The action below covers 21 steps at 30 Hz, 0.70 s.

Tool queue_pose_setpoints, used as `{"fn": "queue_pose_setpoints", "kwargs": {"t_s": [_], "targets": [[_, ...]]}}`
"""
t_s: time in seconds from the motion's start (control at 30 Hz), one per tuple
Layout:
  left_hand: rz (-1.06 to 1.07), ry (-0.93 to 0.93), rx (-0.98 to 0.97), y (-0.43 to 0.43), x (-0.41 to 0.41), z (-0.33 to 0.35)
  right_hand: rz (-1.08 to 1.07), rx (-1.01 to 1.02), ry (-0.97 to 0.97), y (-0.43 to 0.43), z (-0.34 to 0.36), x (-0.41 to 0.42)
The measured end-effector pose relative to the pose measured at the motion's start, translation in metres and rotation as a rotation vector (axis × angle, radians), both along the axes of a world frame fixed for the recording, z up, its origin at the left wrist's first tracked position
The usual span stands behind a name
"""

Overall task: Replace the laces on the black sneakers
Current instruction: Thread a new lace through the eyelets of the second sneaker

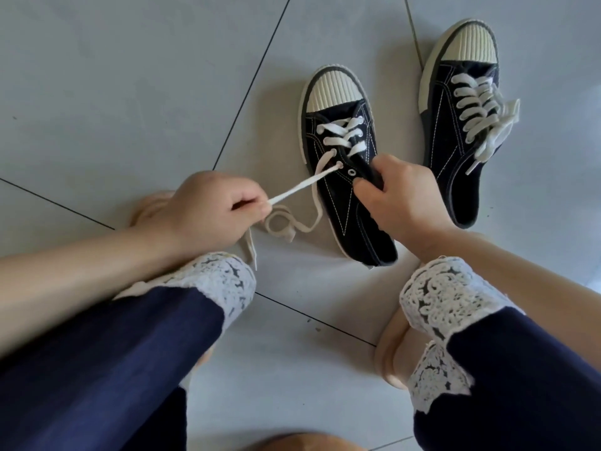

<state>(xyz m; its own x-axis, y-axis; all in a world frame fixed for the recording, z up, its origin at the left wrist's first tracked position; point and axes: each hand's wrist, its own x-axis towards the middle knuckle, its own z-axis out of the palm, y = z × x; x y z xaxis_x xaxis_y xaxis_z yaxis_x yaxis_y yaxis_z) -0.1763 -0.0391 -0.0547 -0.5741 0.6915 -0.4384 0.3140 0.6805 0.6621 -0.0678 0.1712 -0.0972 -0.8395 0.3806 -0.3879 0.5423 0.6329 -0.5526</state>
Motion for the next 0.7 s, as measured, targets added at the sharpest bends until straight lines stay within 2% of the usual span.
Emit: {"fn": "queue_pose_setpoints", "kwargs": {"t_s": [0.07, 0.23, 0.33, 0.4, 0.47, 0.53, 0.7], "targets": [[-0.026, -0.059, -0.029, 0.002, 0.003, 0.000, 0.018, 0.005, -0.003, -0.001, 0.000, -0.001], [-0.272, -0.247, -0.190, 0.028, 0.008, -0.020, 0.022, 0.016, 0.003, 0.000, 0.000, 0.001], [-0.048, -0.167, -0.132, 0.041, 0.004, -0.034, 0.035, 0.024, 0.005, 0.000, -0.001, 0.001], [0.137, -0.182, -0.094, 0.045, -0.004, -0.043, 0.041, 0.023, 0.002, 0.000, 0.000, 0.001], [0.205, -0.188, -0.136, 0.042, -0.012, -0.051, 0.045, 0.019, 0.006, 0.001, 0.000, 0.001], [0.096, -0.089, -0.239, 0.031, -0.018, -0.055, 0.045, 0.014, 0.011, 0.001, 0.000, 0.002], [-0.202, -0.056, -0.416, 0.001, -0.009, -0.057, 0.043, 0.016, 0.021, 0.001, -0.001, 0.003]]}}
